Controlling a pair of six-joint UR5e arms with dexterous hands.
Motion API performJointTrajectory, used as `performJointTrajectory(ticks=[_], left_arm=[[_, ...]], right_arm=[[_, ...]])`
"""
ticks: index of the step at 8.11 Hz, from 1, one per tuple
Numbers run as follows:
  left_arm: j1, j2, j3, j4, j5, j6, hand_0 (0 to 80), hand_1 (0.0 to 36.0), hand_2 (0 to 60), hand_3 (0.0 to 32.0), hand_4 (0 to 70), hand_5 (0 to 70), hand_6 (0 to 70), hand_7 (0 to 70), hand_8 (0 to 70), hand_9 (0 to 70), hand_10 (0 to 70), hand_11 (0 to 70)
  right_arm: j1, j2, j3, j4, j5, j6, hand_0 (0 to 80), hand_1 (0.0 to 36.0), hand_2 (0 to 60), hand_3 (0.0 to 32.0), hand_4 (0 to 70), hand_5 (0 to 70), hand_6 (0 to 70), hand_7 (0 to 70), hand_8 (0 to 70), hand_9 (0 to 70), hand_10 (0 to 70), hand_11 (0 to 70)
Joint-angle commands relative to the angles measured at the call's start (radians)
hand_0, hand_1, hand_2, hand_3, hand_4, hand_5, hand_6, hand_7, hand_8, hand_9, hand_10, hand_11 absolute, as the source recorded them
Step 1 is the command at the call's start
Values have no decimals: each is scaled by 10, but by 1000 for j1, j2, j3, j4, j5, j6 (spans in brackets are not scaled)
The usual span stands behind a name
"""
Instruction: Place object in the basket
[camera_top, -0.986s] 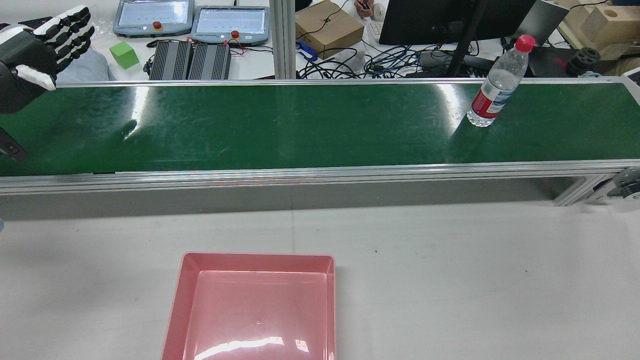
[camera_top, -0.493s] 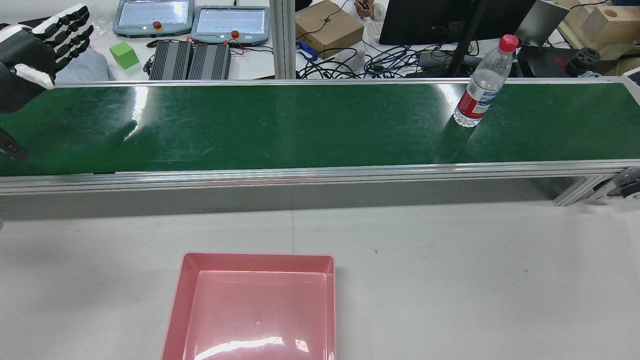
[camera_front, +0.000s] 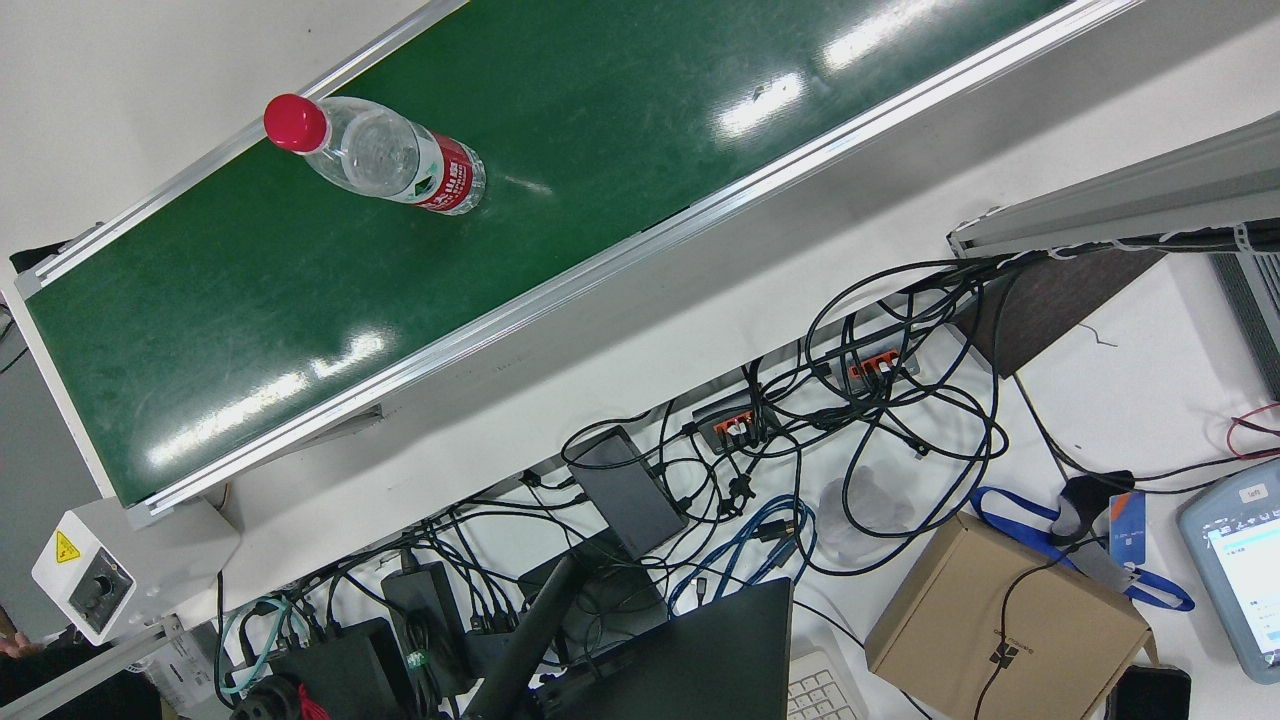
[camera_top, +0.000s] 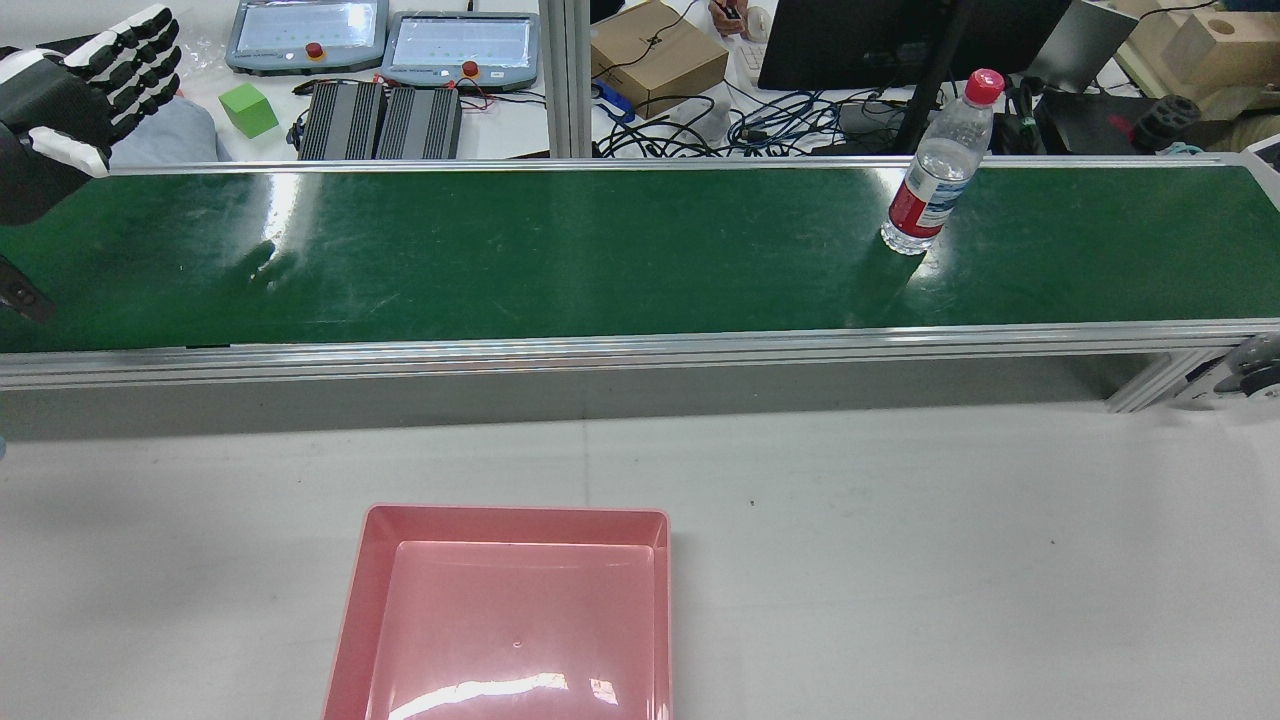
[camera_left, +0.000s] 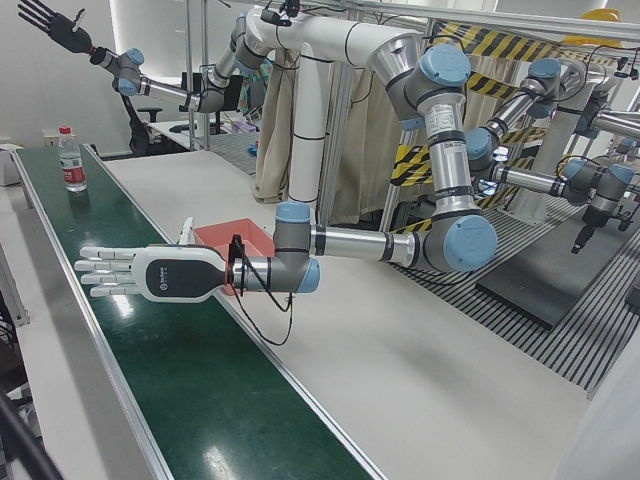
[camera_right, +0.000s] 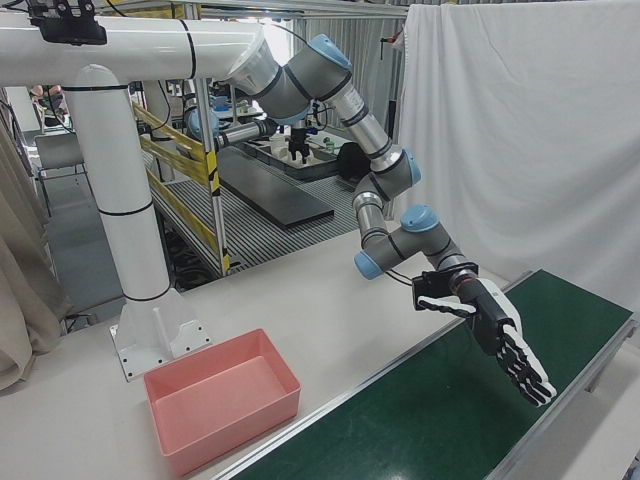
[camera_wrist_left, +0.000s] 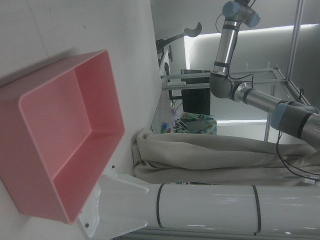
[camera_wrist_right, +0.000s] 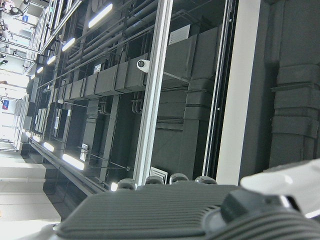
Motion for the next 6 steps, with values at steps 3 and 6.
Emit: performJointTrajectory(ticks=[3,6], left_arm=[[-1,-1,-14,2,0,-2,497,2,0,18,0,85,0,0,12,18,0,0],[-4,0,-22,2,0,-2,499,4,0,18,0,83,0,0,9,15,0,0]], right_arm=[[0,0,0,0,0,0,0,0,0,0,0,0,0,0,0,0,0,0],[0,0,0,0,0,0,0,0,0,0,0,0,0,0,0,0,0,0]])
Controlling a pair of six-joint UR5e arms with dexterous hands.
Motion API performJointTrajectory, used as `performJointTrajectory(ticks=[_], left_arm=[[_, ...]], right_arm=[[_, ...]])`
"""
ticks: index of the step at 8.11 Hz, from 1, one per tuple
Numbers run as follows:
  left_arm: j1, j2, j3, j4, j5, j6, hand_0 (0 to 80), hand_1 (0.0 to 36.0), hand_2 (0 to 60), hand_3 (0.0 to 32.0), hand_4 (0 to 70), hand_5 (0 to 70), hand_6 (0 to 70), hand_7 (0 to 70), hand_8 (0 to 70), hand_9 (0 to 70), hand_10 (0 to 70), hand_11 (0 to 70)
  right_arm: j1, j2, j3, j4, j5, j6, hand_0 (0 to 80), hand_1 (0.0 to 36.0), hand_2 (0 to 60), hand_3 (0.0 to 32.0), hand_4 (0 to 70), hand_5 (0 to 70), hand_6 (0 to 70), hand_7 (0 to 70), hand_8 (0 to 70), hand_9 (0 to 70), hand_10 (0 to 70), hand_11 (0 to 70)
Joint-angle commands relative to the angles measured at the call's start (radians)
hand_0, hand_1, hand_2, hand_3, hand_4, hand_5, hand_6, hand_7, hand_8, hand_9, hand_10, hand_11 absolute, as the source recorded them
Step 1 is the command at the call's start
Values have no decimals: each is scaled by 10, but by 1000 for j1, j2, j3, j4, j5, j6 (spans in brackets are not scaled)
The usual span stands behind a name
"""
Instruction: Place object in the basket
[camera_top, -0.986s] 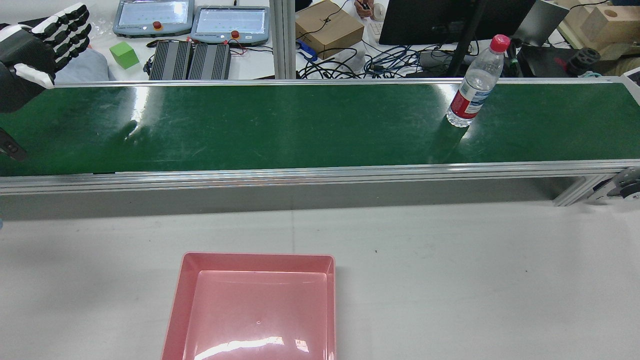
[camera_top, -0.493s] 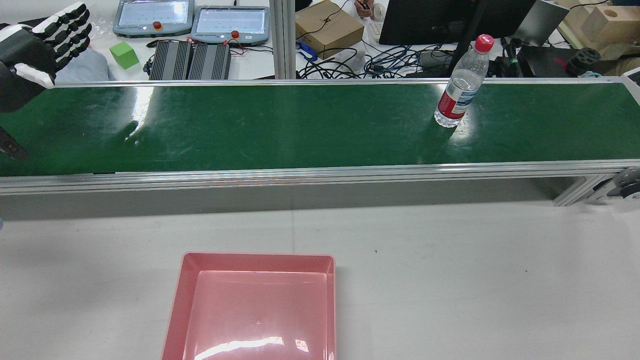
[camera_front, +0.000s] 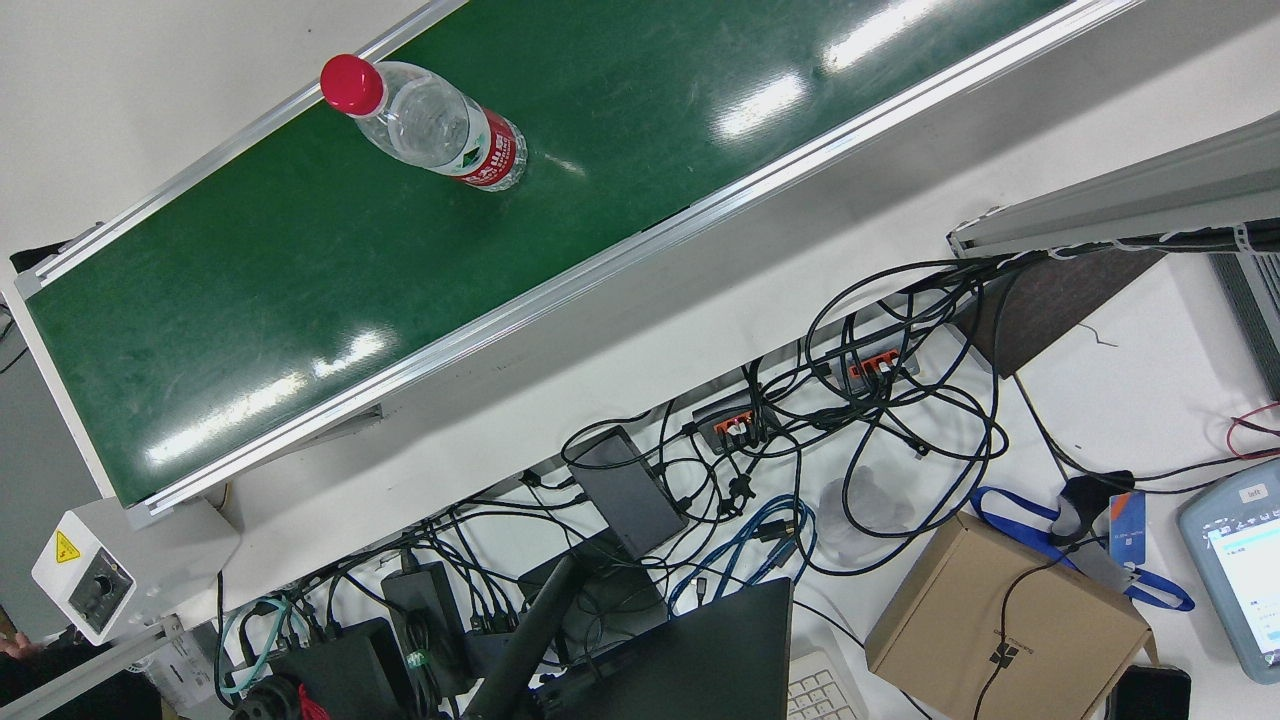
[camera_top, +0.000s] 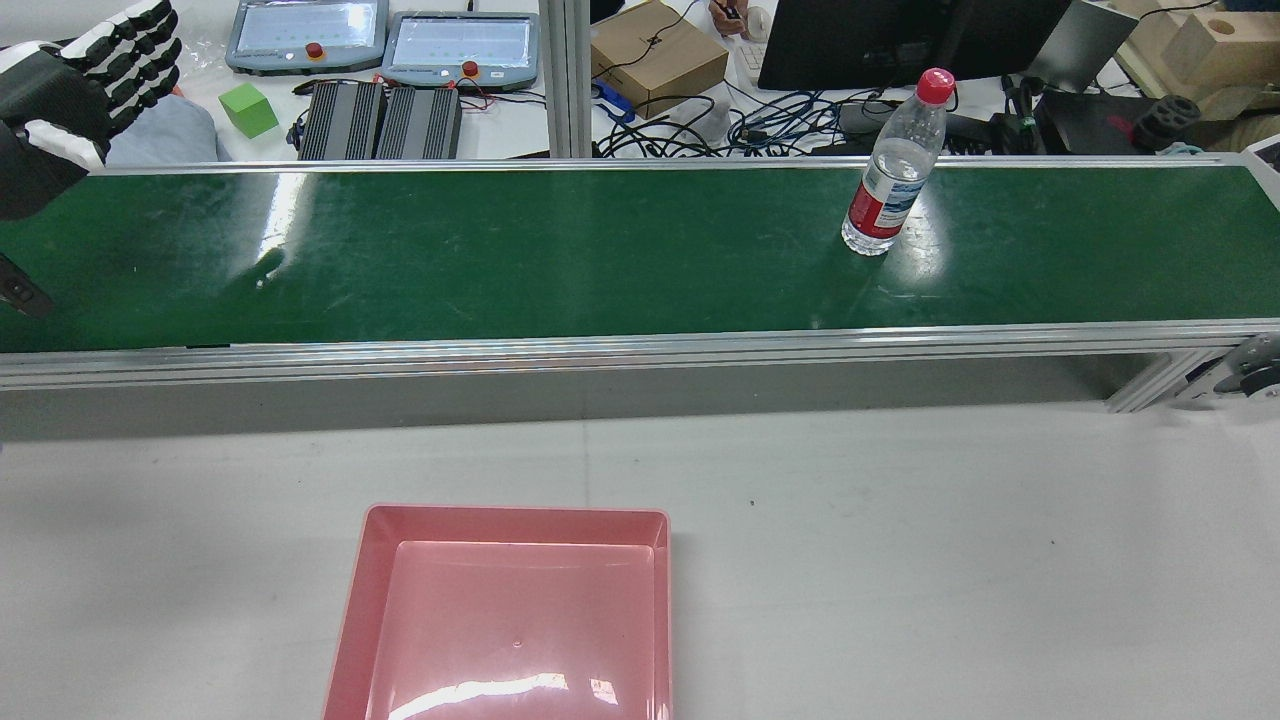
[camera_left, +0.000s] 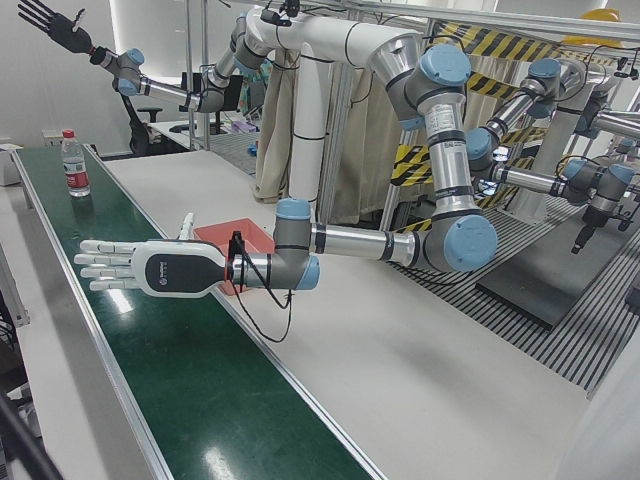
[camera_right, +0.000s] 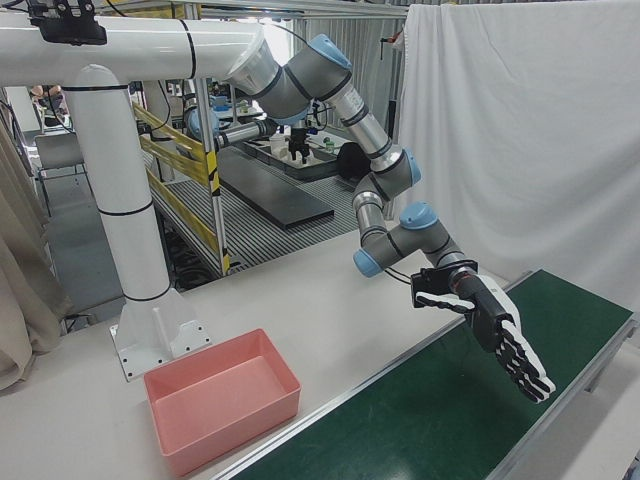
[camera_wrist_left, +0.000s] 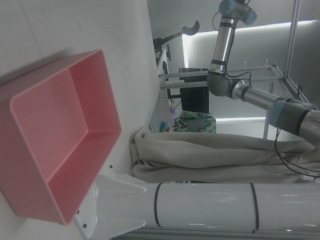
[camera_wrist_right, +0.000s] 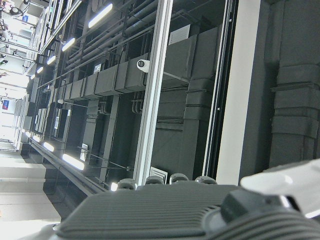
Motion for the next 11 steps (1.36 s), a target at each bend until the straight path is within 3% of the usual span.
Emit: performJointTrajectory(ticks=[1,8,11], left_arm=[[-1,1,-3,0,0,1,505,1,0,6,24,89,0,0,30,29,0,9],[5,2,0,0,0,3,503,1,0,0,25,89,1,0,28,27,2,12],[17,4,12,0,-2,14,498,8,0,12,0,82,0,0,11,18,0,1]], right_arm=[[0,0,0,-2,0,0,0,0,0,0,0,0,0,0,0,0,0,0],[0,0,0,0,0,0,0,0,0,0,0,0,0,0,0,0,0,0],[0,0,0,0,0,0,0,0,0,0,0,0,0,0,0,0,0,0]])
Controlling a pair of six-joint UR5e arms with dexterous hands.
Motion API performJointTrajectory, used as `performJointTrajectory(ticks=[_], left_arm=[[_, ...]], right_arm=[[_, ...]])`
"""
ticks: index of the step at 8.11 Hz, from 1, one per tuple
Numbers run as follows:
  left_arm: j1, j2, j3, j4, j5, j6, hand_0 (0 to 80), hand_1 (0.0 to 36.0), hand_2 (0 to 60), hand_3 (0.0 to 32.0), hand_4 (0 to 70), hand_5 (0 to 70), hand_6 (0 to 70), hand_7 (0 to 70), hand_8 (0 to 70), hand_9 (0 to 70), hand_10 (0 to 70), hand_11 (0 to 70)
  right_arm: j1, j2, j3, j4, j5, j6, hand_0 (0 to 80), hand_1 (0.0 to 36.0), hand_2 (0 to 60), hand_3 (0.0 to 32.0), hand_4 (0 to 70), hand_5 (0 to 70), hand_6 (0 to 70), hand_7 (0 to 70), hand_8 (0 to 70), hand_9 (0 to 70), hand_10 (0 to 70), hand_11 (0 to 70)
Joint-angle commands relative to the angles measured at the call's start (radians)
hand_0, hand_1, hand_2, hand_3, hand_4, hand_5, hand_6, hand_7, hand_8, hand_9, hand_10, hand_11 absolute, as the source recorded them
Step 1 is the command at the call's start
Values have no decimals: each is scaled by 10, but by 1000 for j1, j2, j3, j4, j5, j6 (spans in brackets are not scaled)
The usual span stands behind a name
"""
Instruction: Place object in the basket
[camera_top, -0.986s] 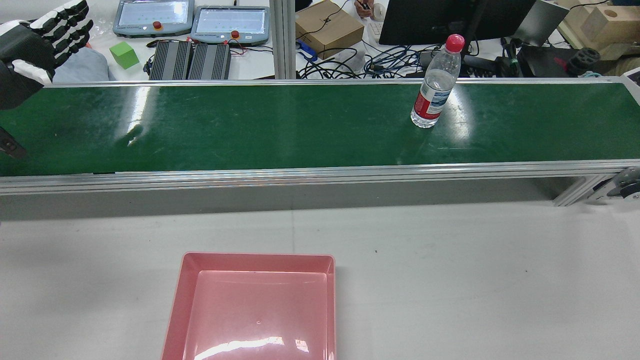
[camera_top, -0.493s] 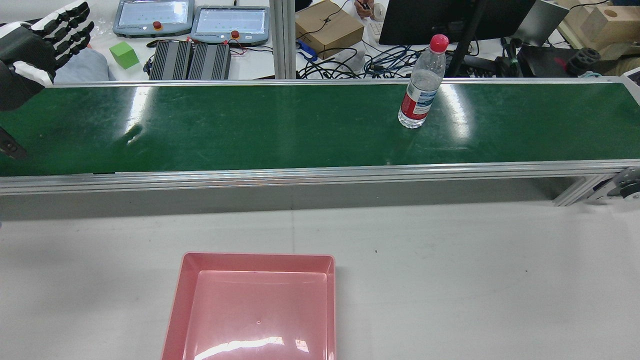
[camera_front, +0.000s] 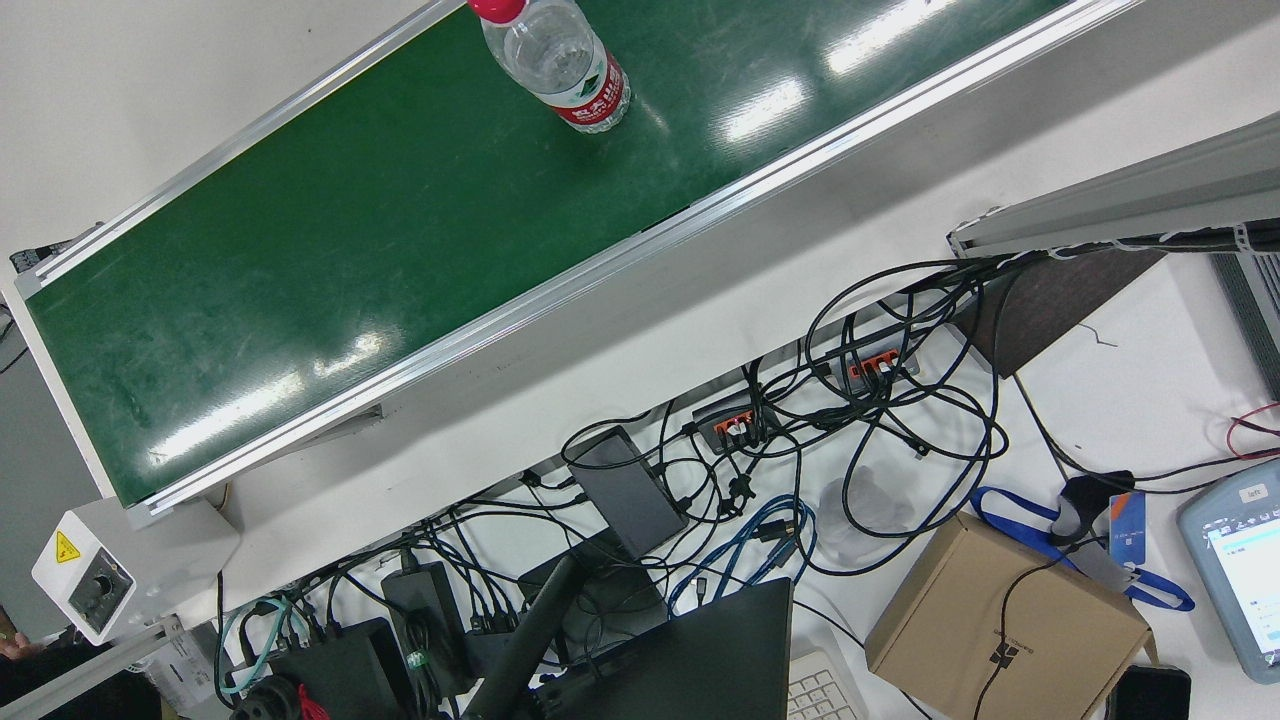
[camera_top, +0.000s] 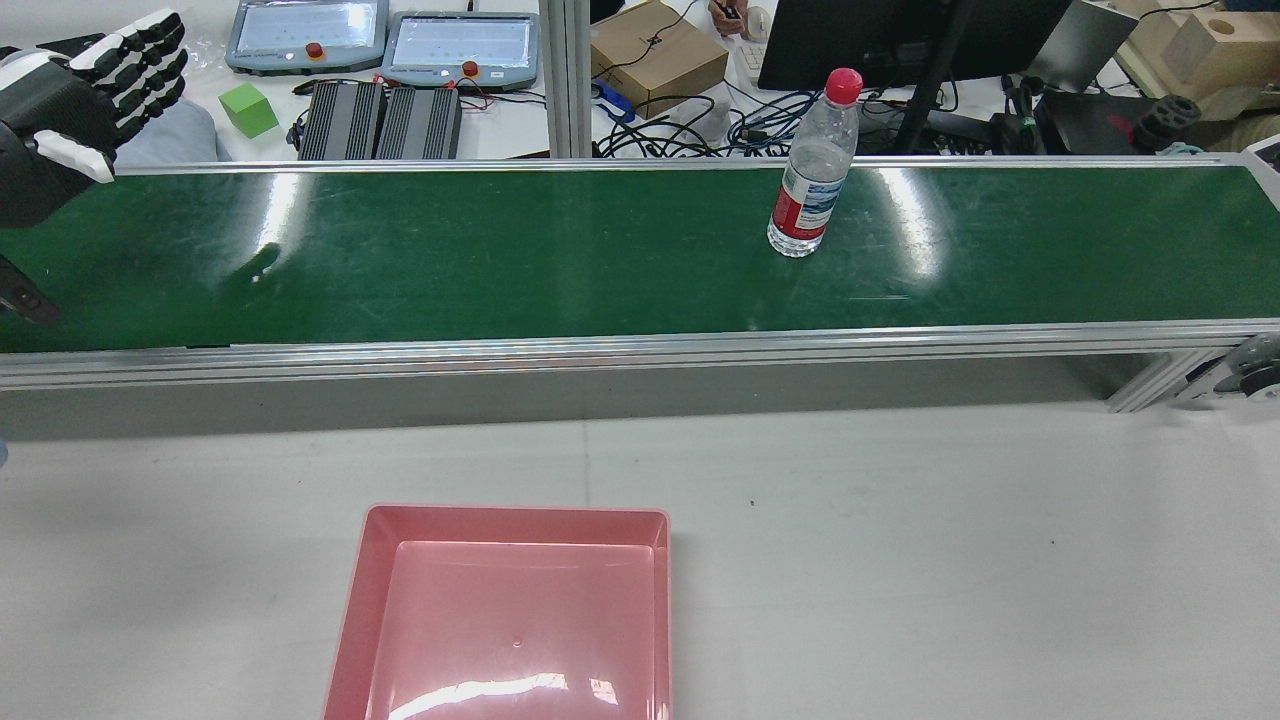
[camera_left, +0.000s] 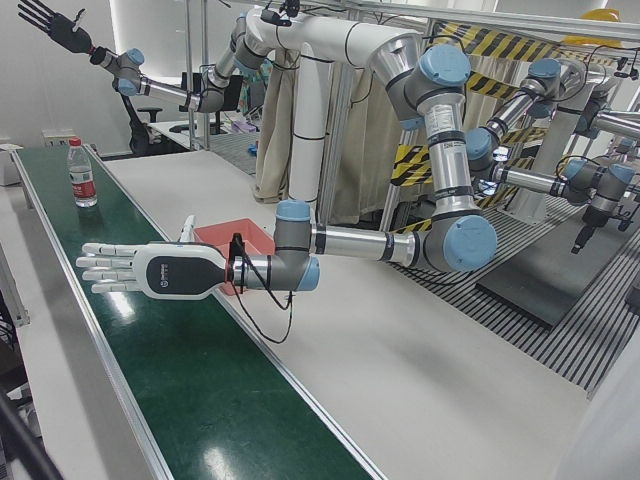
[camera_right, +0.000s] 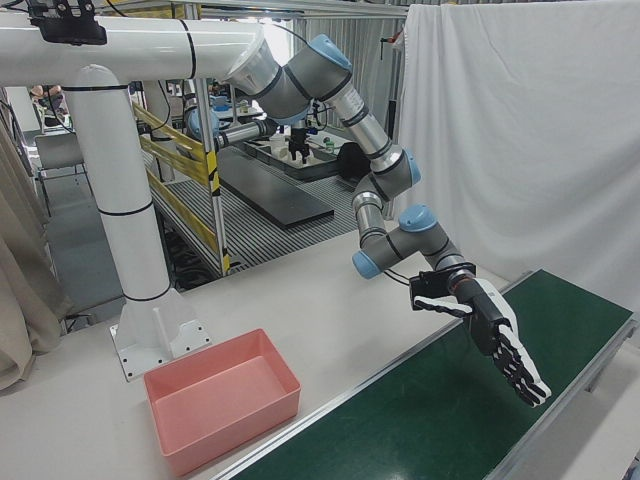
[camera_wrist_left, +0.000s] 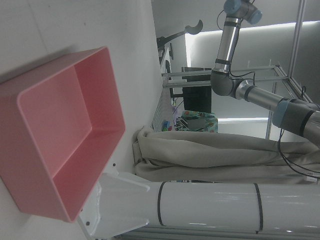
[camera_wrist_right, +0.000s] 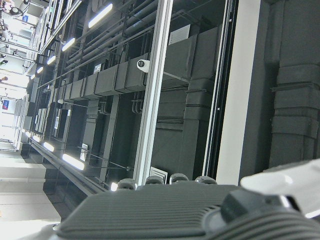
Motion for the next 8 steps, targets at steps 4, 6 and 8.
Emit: performJointTrajectory(ticks=[4,6,8], left_arm=[[13,-1,40,-8,-4,16,494,6,0,10,0,84,0,0,11,21,0,6],[11,-1,41,-9,-6,19,497,7,0,10,0,81,0,0,12,21,0,9],[13,-1,41,-9,-6,19,499,8,0,20,3,69,0,0,13,22,1,9]], right_arm=[[0,0,0,0,0,0,0,0,0,0,0,0,0,0,0,0,0,0],[0,0,0,0,0,0,0,0,0,0,0,0,0,0,0,0,0,0],[0,0,0,0,0,0,0,0,0,0,0,0,0,0,0,0,0,0]])
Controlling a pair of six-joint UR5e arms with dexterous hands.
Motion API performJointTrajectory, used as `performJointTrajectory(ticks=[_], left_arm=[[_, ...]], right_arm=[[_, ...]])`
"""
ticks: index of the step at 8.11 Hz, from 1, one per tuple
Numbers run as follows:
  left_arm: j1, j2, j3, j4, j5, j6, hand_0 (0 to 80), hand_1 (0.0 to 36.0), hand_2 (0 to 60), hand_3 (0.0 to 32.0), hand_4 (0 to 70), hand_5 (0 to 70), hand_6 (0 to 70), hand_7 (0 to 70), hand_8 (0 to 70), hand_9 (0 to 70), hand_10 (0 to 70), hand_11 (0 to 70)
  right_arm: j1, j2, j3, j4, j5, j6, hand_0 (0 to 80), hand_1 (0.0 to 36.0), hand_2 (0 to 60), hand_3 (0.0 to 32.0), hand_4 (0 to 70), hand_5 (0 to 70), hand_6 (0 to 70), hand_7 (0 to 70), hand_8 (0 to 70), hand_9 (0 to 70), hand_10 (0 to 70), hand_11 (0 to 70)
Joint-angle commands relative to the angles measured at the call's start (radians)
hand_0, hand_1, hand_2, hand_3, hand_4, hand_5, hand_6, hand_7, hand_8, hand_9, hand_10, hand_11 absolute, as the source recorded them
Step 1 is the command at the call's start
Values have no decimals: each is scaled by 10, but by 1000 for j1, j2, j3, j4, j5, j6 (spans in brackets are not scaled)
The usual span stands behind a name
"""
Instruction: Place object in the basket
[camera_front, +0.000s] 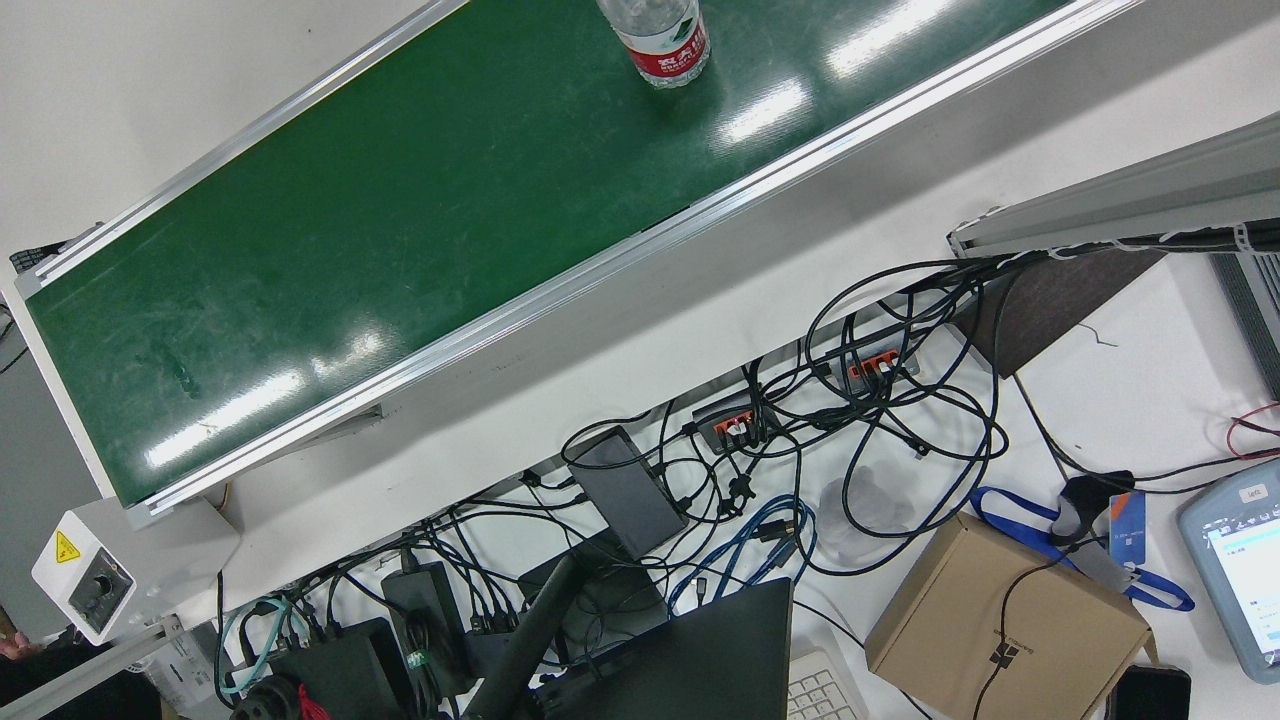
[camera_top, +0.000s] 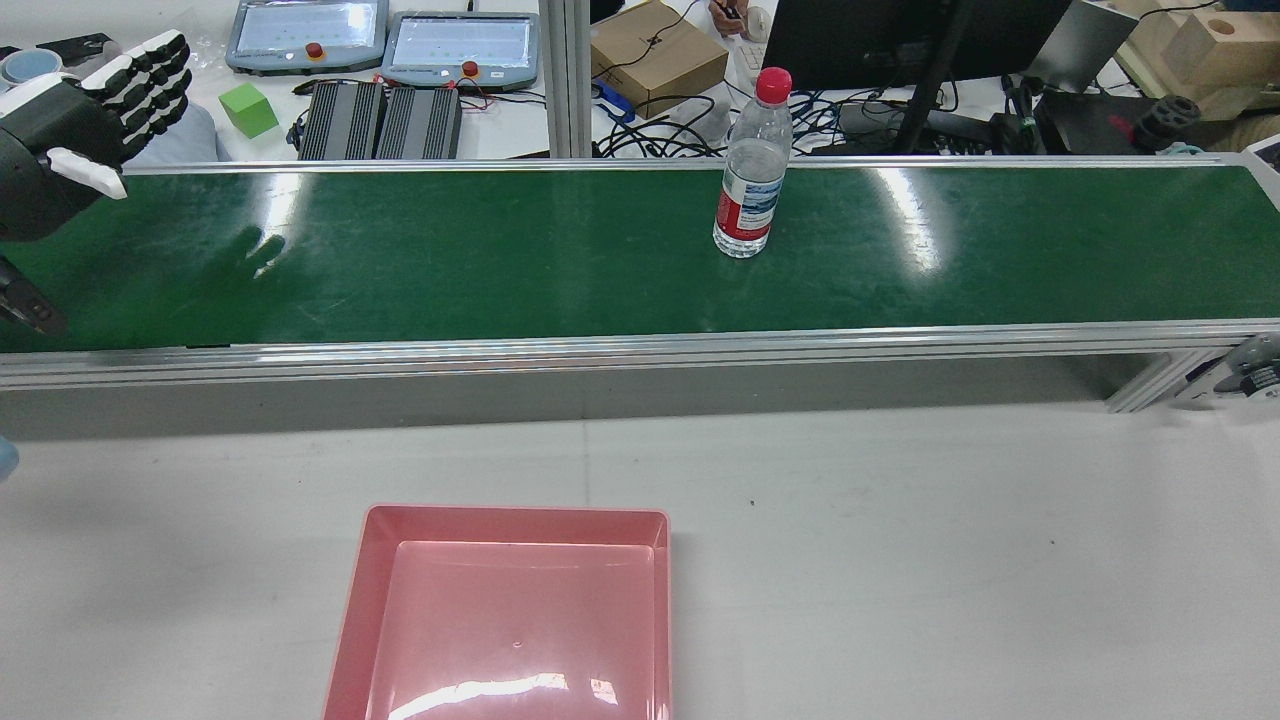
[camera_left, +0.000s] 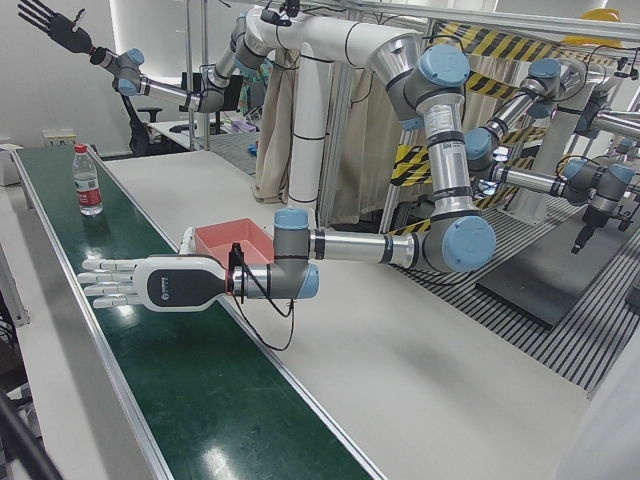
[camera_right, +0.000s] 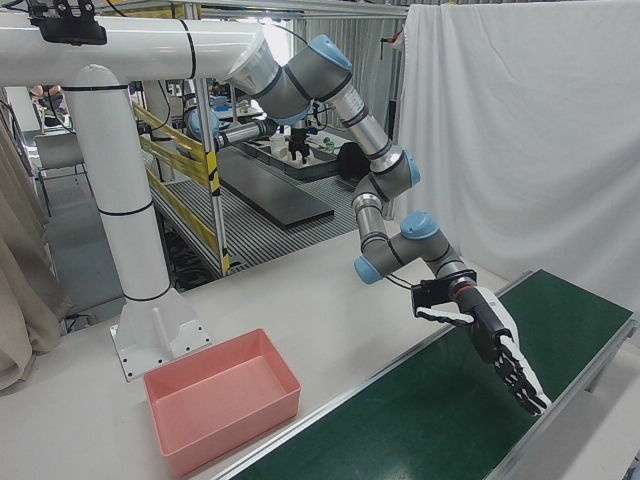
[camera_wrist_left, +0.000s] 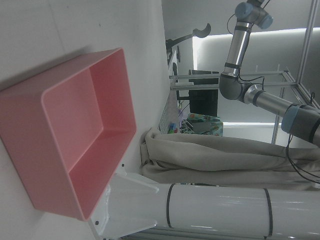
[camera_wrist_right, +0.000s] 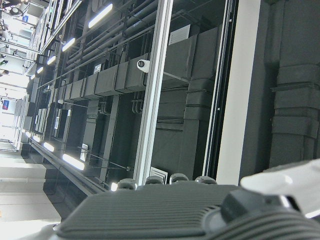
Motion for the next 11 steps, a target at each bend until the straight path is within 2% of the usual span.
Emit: performJointTrajectory(ticks=[1,5,11], left_arm=[[1,0,1,-1,0,1,503,5,0,12,15,75,0,0,26,27,6,19],[1,0,1,-1,0,1,504,4,0,2,22,79,2,0,30,31,7,19],[1,1,1,-5,-2,-1,496,6,0,12,0,75,0,0,11,18,0,9]], right_arm=[[0,0,0,0,0,0,0,0,0,0,0,0,0,0,0,0,0,0],[0,0,0,0,0,0,0,0,0,0,0,0,0,0,0,0,0,0],[0,0,0,0,0,0,0,0,0,0,0,0,0,0,0,0,0,0]])
